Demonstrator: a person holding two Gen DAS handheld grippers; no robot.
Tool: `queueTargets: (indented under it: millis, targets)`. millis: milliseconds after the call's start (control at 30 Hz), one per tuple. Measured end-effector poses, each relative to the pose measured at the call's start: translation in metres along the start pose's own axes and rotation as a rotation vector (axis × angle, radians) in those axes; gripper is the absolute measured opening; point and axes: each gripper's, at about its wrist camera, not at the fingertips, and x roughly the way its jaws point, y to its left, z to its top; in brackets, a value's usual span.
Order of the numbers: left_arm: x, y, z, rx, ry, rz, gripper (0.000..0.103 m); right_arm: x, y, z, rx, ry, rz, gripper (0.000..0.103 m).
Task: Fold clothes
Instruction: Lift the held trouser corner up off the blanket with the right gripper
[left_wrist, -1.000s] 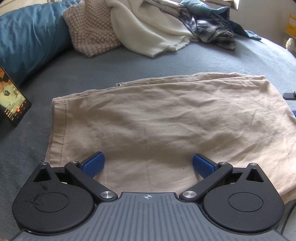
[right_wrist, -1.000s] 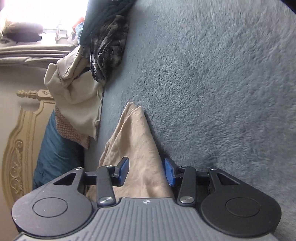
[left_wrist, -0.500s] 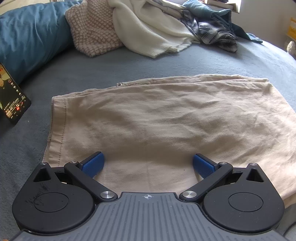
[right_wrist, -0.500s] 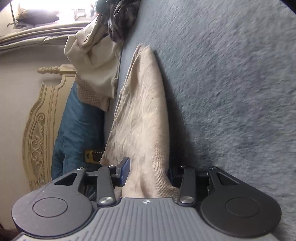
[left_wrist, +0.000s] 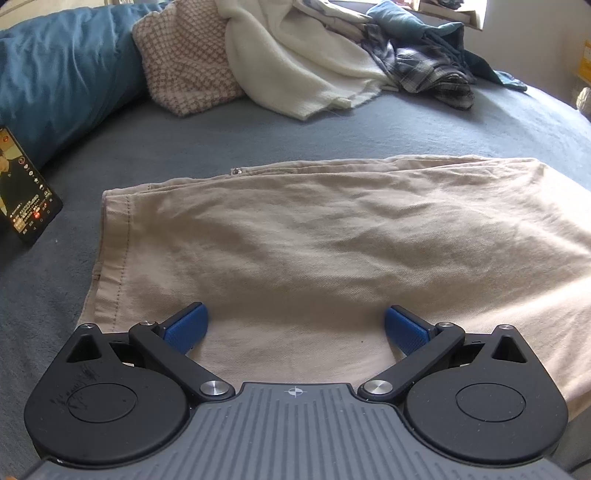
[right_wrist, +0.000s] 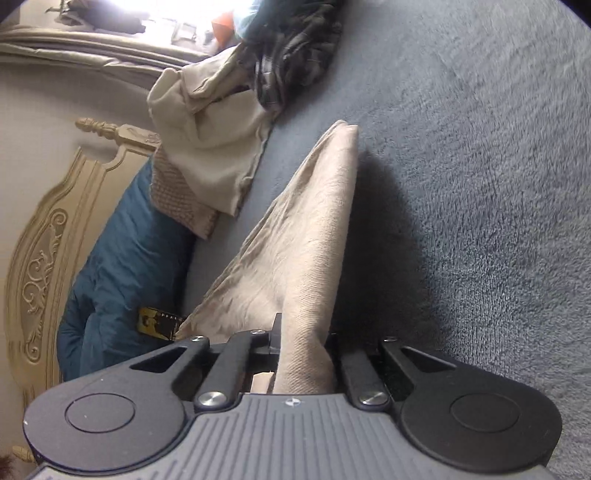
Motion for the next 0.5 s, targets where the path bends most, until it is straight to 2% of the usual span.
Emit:
queueTargets:
  millis: [100,267,433,500]
  targets:
    - [0.000,-0.014,0.001,0.016,-0.005,-0.024,0.103,-0.013,-0.004,0.002,-0.007,-0.005,-0.005,0.006]
    - [-0.007,-0.056,0.001,0.085,0.005,-0.123,0.103,-0.059,-0.020,0.002,0.006,-0.065,-0.037,0.006]
    - [-0.018,-0.115,-0.006,0.229,0.014,-0.269,0.103,-0.131,-0.047,0.000,0.020,-0.146,-0.107,0.006]
    - [-0.022,-0.135,-0.014,0.304,0.001,-0.304,0.103,-0.155,-0.064,-0.005,0.049,-0.169,-0.132,0.006]
